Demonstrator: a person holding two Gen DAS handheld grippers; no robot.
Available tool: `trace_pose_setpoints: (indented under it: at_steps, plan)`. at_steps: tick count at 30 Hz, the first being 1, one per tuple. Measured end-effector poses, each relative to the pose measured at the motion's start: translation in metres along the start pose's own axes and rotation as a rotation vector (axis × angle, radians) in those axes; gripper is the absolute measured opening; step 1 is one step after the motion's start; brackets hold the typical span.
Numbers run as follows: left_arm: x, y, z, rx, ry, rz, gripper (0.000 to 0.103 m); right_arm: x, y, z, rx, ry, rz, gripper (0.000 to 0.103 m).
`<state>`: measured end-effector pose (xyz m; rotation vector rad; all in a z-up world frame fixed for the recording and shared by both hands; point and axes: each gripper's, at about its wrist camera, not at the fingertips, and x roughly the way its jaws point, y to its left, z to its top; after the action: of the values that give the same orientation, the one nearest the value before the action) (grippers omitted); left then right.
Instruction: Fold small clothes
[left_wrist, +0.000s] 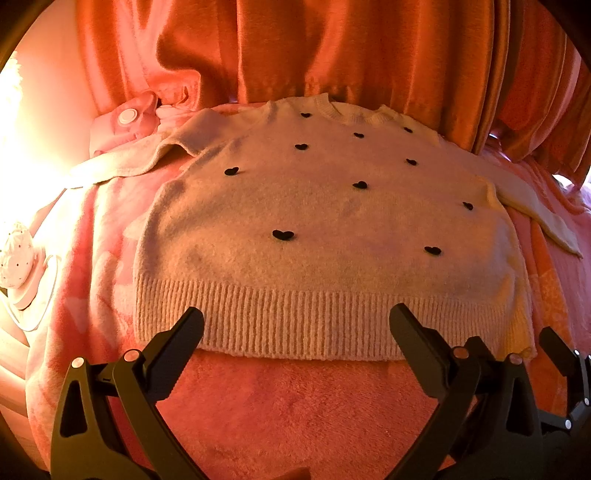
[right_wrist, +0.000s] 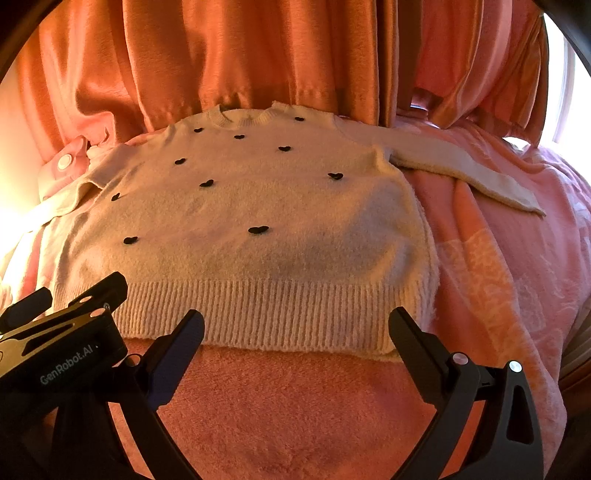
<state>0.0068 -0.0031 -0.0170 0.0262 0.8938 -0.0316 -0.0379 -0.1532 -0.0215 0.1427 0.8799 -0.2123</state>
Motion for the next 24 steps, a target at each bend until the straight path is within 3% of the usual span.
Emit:
trace_pose_setpoints:
  at_steps: [8, 14, 18, 21, 24]
  plan:
    - [0.0, 0.0, 0.0, 0.0, 0.002, -0.004, 0.098, 0.001, 0.0, -0.002, 0.005, 0.006, 0.006, 0.098]
    - [0.01, 0.015, 0.006, -0.066, 0.03, -0.086, 0.098, 0.008, -0.03, 0.015, 0.02, -0.023, 0.012, 0.098]
    - [0.033, 0.027, 0.011, -0.104, 0.119, -0.147, 0.098, 0.02, -0.12, 0.053, 0.241, -0.045, 0.065, 0.098]
    - [0.041, 0.031, 0.014, -0.102, 0.105, -0.148, 0.098, 0.046, -0.214, 0.081, 0.454, -0.061, 0.075, 0.098]
    - [0.045, 0.032, 0.016, -0.11, 0.08, -0.175, 0.098, 0.084, -0.287, 0.096, 0.566, -0.048, 0.025, 0.098]
